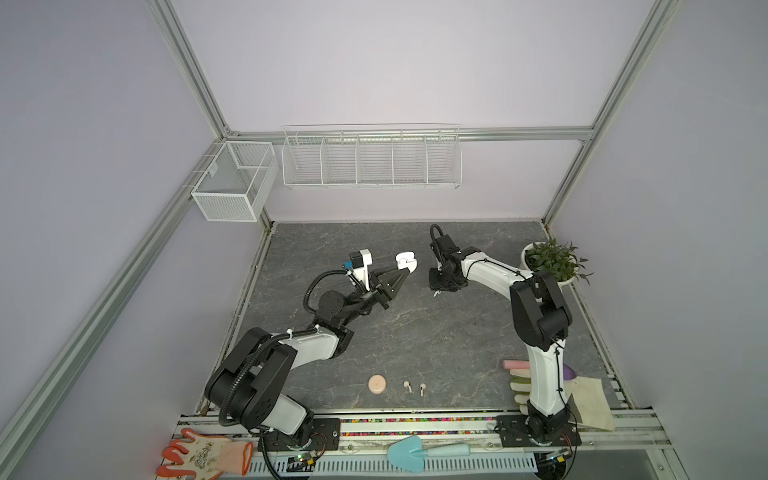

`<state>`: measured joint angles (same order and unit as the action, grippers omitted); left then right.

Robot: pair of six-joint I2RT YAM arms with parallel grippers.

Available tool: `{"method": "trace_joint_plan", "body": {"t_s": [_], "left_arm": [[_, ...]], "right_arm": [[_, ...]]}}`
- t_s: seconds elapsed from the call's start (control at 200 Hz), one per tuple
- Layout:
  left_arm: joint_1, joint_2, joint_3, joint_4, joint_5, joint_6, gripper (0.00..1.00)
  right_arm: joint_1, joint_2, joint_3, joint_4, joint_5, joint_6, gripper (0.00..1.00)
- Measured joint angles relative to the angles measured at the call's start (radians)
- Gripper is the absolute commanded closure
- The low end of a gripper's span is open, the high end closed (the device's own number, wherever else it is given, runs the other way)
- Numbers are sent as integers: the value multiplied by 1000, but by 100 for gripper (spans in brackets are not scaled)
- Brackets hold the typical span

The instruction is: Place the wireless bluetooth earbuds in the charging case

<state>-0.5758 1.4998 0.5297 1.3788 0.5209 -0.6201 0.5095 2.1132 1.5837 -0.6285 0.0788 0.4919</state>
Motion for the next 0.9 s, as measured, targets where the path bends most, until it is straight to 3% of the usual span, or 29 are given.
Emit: {"method": "trace_joint_plan", "body": {"t_s": [0.35, 0.9], "left_arm": [[8, 0, -2, 0, 0, 0, 100], [13, 0, -6, 0, 0, 0, 100]], "right_arm": [[9, 26, 20, -47, 26, -25, 67], [16, 29, 22, -63, 34, -44, 67]]}}
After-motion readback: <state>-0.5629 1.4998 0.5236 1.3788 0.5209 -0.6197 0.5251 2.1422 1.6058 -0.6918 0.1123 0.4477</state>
